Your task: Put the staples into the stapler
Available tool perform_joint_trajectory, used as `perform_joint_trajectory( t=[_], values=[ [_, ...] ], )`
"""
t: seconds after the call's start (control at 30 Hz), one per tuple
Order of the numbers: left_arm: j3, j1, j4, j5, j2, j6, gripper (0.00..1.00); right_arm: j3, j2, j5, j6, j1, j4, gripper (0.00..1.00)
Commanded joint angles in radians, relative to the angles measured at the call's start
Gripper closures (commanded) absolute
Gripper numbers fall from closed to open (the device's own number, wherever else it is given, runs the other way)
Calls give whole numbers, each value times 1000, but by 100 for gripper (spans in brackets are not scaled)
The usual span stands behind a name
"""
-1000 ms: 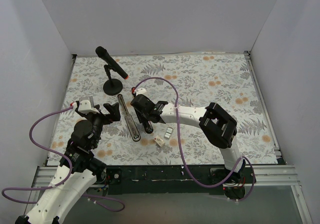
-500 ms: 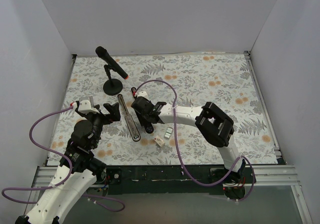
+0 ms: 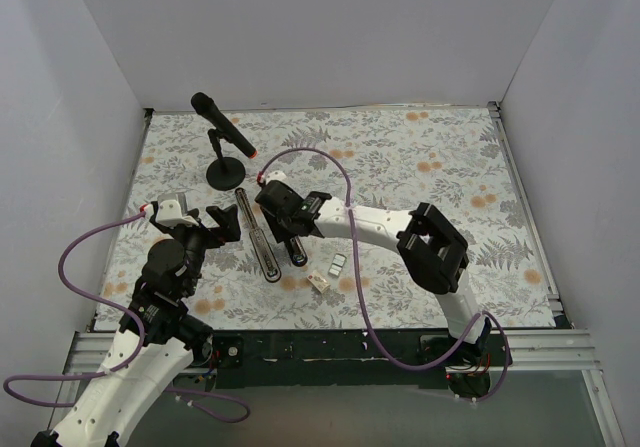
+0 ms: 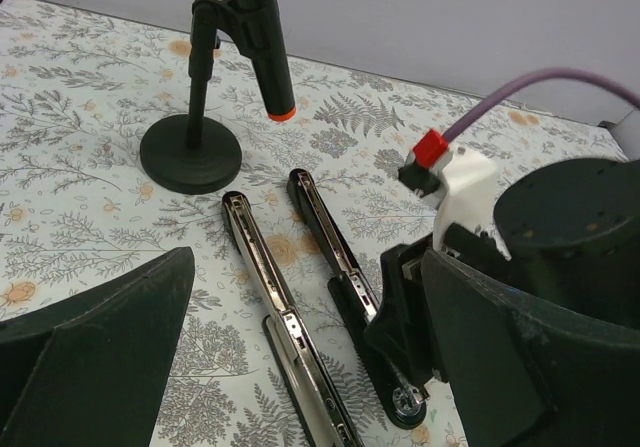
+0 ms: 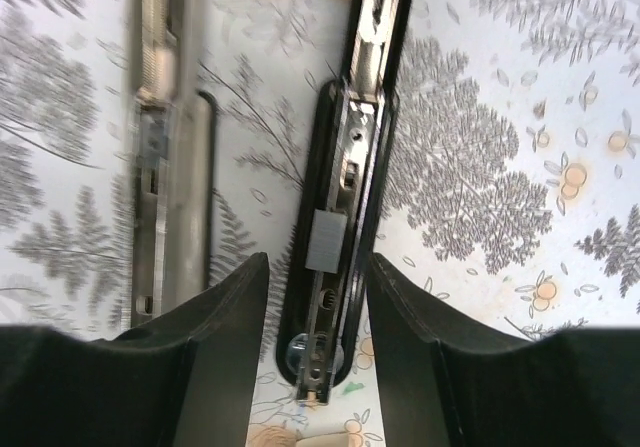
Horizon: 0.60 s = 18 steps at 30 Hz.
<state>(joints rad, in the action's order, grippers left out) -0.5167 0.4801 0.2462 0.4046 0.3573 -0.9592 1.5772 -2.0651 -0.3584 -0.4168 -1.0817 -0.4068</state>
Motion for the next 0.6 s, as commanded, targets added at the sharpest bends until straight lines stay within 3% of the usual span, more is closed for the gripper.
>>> perform_joint_trajectory(
  t=[0.0, 0.27, 0.57],
  values=[
    [3, -8, -13, -7, -9, 2, 2, 185, 11, 16, 16, 0, -140, 50],
    [4, -8, -12, -7, -27, 4, 2, 260, -56, 26, 4, 11, -193, 58],
    [6, -8, -12, -9, -34, 0, 2, 262, -92, 24, 1, 16, -210, 60]
  ],
)
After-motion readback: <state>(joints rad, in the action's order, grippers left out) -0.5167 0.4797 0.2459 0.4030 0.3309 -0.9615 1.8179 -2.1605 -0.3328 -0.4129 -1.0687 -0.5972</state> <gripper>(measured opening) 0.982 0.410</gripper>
